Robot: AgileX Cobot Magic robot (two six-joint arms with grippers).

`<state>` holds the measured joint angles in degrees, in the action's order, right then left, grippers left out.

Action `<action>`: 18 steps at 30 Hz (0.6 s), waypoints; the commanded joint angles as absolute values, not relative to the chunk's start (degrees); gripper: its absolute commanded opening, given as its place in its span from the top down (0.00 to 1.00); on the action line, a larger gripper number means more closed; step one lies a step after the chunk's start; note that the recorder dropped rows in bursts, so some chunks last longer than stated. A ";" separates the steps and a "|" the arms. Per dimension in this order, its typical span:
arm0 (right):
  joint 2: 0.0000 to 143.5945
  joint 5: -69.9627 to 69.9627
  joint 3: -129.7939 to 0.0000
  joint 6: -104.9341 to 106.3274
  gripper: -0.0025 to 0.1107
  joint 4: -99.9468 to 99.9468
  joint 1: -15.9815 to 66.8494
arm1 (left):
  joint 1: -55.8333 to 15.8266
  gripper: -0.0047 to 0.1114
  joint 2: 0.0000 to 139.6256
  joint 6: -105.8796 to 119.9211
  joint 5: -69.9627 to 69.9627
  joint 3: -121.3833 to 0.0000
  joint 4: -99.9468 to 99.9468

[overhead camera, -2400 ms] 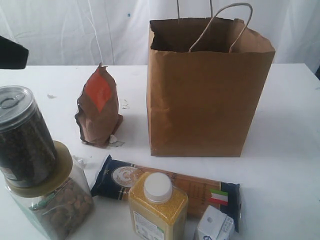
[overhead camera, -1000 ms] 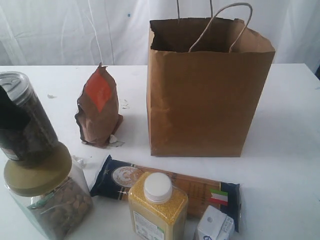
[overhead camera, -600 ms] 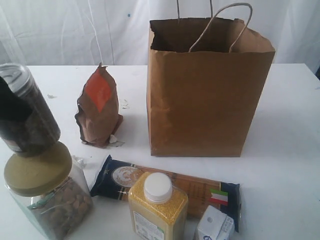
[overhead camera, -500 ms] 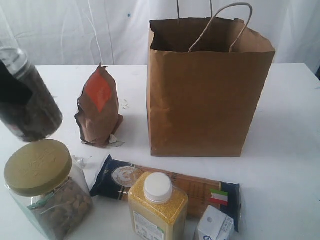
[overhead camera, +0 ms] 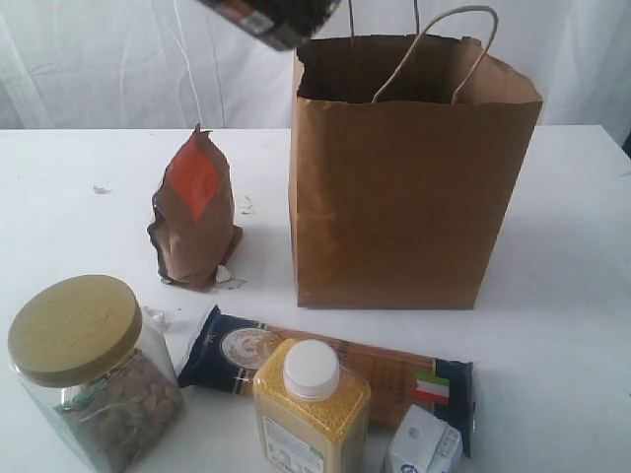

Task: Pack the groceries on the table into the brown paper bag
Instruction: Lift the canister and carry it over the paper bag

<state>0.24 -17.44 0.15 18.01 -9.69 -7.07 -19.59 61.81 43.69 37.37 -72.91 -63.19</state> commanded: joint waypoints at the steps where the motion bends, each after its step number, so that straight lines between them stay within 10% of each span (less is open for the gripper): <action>1: 0.00 -16.64 0.00 17.82 0.98 -9.59 -7.33 | -19.61 0.96 64.05 51.79 31.56 -73.51 -76.08; 18: 0.00 -16.64 0.00 16.89 0.98 -9.59 -7.33 | -33.69 0.96 81.82 88.63 21.57 -81.33 -94.91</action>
